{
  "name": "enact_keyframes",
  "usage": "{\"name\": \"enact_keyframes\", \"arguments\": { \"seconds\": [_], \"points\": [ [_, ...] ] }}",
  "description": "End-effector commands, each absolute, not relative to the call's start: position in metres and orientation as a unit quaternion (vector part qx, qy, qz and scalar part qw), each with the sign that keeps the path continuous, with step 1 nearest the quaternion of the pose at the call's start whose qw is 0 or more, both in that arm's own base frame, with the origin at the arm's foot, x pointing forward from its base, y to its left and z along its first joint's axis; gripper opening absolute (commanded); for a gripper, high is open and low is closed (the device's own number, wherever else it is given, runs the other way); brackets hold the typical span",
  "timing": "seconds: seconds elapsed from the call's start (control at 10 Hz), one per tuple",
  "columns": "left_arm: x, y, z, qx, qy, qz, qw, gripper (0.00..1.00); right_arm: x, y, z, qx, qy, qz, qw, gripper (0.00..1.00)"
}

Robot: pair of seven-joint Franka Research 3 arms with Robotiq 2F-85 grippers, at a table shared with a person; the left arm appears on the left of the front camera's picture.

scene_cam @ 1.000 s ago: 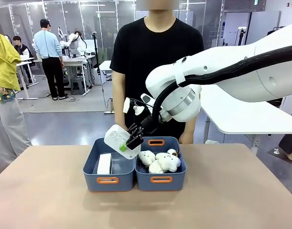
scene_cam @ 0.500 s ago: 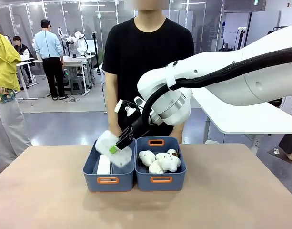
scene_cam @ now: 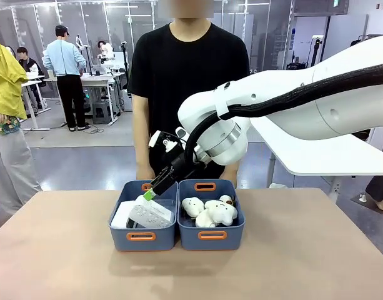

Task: Sort the digital clocks into the basket.
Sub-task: Pick up the Digital clock from the table and place it into the empty Plastic storage basket.

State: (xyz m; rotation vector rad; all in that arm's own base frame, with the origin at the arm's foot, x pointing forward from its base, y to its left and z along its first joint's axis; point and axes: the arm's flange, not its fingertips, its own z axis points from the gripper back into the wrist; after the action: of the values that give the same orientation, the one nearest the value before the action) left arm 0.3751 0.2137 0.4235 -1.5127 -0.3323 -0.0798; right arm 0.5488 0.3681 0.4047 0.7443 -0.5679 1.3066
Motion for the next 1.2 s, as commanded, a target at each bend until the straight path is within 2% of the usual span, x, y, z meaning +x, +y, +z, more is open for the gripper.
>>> {"name": "enact_keyframes", "arguments": {
  "seconds": [0.0,1.1],
  "points": [
    [0.3765,0.2134,0.4266,-0.678,-0.154,-0.035,0.718,1.00,0.5462,0.3709,0.4062,0.340,-0.249,0.590,0.688,1.00],
    [0.3765,0.2134,0.4266,-0.678,-0.154,-0.035,0.718,1.00,0.5459,0.3724,0.4047,0.339,-0.251,0.589,0.690,1.00]
  ]
}}
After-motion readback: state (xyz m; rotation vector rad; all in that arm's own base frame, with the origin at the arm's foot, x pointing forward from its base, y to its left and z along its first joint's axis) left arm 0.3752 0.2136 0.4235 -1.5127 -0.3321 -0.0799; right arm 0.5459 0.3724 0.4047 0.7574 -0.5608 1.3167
